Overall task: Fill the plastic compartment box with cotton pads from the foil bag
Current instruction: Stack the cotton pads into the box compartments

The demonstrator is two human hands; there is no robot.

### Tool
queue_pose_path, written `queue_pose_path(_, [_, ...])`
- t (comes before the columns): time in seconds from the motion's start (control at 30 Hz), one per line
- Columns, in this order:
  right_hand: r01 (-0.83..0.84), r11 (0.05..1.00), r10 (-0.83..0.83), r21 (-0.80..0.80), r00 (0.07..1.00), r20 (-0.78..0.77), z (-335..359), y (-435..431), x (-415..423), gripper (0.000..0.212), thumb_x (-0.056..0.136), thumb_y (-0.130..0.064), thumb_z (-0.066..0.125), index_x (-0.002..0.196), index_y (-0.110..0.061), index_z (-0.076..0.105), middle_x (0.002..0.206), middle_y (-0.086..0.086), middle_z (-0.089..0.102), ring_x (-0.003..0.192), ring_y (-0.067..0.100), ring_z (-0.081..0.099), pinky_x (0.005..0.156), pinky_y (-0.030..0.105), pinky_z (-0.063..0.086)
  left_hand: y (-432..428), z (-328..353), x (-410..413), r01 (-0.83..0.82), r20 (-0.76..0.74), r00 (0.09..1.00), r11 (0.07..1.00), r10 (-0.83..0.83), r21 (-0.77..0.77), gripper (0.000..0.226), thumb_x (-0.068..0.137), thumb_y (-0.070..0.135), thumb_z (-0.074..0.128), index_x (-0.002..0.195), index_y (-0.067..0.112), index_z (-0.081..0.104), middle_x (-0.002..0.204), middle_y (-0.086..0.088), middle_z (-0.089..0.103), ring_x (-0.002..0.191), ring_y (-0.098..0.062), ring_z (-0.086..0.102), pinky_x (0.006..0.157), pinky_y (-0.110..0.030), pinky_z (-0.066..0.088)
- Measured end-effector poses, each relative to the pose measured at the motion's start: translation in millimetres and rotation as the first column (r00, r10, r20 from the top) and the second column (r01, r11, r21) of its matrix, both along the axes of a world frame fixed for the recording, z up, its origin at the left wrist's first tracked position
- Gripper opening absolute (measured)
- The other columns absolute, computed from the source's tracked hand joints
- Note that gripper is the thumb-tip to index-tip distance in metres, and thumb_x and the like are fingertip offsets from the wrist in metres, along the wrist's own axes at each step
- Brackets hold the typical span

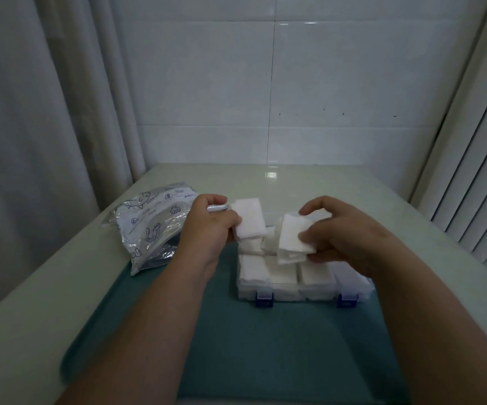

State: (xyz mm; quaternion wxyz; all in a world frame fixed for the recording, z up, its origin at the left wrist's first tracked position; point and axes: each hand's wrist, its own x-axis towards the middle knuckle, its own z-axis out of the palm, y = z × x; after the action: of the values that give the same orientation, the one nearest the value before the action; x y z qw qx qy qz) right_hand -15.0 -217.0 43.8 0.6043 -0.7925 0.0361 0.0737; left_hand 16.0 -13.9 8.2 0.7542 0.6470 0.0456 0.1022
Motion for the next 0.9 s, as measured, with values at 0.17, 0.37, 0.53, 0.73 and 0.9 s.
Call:
queue_pose_path(0.17, [-0.052, 0.978, 0.049, -0.201, 0.999, -0.021, -6.2, 15.0, -3.0, 0.023, 0.080, 0.004, 0.066, 0.093, -0.014, 0.073, 0.080, 0.015, 0.071, 0.061, 0.023, 0.070, 0.056, 0.031, 0.059, -1.2, -0.4, 0.7, 0.016, -0.018, 1.000, 1.000, -0.016, -0.023, 0.031, 0.082, -0.008, 0.059, 0.097, 0.019, 0.055, 0.101, -0.014, 0.060, 0.082, -0.027, 0.059, 0.074, -0.040, 0.054])
queue_pose_path(0.37, [-0.090, 0.883, 0.097, -0.461, 0.995, -0.008, -11.4, 23.8, -0.5, 0.021, 0.079, -0.006, 0.074, 0.092, -0.021, 0.069, 0.082, 0.007, 0.070, 0.054, 0.014, 0.067, 0.048, 0.020, 0.053, -0.6, -2.0, 0.8, 0.022, -0.029, 0.999, 1.000, -0.022, -0.013, 0.032, 0.080, -0.006, 0.060, 0.099, 0.019, 0.056, 0.109, -0.016, 0.060, 0.086, -0.028, 0.060, 0.077, -0.044, 0.057])
queue_pose_path(0.53, [-0.082, 0.762, 0.127, -0.643, 0.992, 0.024, -12.1, 29.6, -2.9, 0.026, 0.076, -0.014, 0.075, 0.091, -0.027, 0.059, 0.085, -0.002, 0.064, 0.060, 0.013, 0.065, 0.053, 0.023, 0.053, -2.0, -1.6, 1.5, 0.025, -0.025, 0.999, 1.000, -0.025, 0.002, 0.033, 0.080, -0.006, 0.060, 0.101, 0.019, 0.056, 0.112, -0.017, 0.060, 0.085, -0.028, 0.060, 0.074, -0.042, 0.056])
queue_pose_path(0.73, [-0.086, 0.560, 0.167, -0.824, 0.986, 0.011, -11.3, 41.0, -0.2, 0.027, 0.084, -0.018, 0.064, 0.110, -0.025, 0.069, 0.102, -0.004, 0.063, 0.092, 0.017, 0.061, 0.082, 0.028, 0.052, -2.0, -3.0, 1.4, 0.024, -0.031, 0.999, 1.000, -0.025, -0.009, 0.032, 0.081, -0.007, 0.059, 0.099, 0.018, 0.055, 0.113, -0.019, 0.059, 0.084, -0.027, 0.059, 0.071, -0.038, 0.055])
queue_pose_path(0.9, [-0.010, 0.520, 0.228, -0.854, 0.965, 0.127, -13.3, 41.8, -0.5, 0.024, 0.080, -0.011, 0.066, 0.097, -0.027, 0.060, 0.102, -0.002, 0.060, 0.086, 0.017, 0.058, 0.076, 0.028, 0.051, -1.8, -3.2, 1.4, 0.020, -0.035, 0.999, 1.000, -0.020, -0.003, 0.031, 0.082, -0.007, 0.058, 0.101, 0.017, 0.054, 0.113, -0.018, 0.058, 0.083, -0.026, 0.059, 0.071, -0.039, 0.055])
